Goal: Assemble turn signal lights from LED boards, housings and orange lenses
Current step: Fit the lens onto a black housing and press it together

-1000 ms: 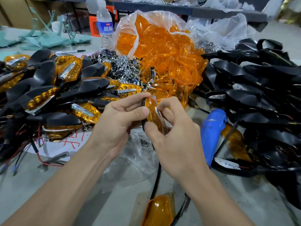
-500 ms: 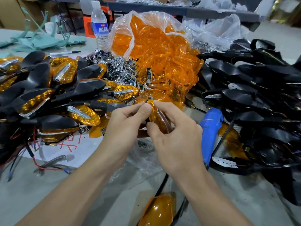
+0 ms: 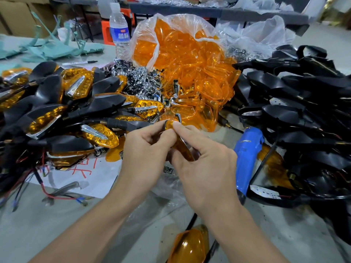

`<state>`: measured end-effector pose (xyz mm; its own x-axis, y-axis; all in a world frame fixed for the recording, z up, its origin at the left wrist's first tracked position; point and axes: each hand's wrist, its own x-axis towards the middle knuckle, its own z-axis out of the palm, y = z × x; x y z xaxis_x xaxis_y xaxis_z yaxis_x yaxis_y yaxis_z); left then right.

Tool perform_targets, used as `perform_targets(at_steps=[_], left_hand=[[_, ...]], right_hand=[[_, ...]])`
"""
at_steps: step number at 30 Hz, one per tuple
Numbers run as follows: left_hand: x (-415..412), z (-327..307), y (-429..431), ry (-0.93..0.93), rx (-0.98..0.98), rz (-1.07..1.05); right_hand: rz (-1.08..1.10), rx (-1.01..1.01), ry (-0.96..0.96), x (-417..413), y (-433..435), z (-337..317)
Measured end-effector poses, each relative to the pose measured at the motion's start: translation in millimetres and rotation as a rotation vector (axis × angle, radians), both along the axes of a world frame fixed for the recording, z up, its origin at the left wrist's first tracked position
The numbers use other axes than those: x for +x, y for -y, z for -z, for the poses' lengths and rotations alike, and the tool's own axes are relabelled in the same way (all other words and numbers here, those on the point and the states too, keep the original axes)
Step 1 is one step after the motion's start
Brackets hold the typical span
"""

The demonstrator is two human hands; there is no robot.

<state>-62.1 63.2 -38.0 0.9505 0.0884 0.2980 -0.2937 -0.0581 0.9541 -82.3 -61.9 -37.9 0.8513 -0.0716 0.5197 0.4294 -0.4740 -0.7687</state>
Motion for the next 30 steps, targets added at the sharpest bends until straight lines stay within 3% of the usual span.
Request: perform_targets(at_steps=[6, 11, 13, 17, 21, 30], left_hand=[[3.3, 2.9, -2.4, 0.036, -0.037, 0.009], [2.3, 4.0, -1.7, 0.078, -0.015, -0.024], [6.6, 3.0, -2.1, 0.019, -0.075, -0.02], [12.6, -8.0, 3.2, -0.097, -0.253, 0.113], [13.2, -7.9, -1.5, -0.13, -0.328, 0.323], [14.3, -7.2, -15.6, -0.197, -0.428, 0.527]], right_hand=[[-0.128, 0.228, -0.15, 5.3, 7.4, 0.1], [-0.132, 0.175, -0.16, 3.4, 4.2, 1.3], [-0.208, 0.257, -0.226, 10.3, 10.8, -2.8], [-0.287, 0.549, -0.408, 22.5, 26.8, -11.9], [-0.531, 0.626, -0.589, 23.4, 38.4, -19.6], [-0.481, 0.602, -0.356, 18.3, 33.3, -19.1]])
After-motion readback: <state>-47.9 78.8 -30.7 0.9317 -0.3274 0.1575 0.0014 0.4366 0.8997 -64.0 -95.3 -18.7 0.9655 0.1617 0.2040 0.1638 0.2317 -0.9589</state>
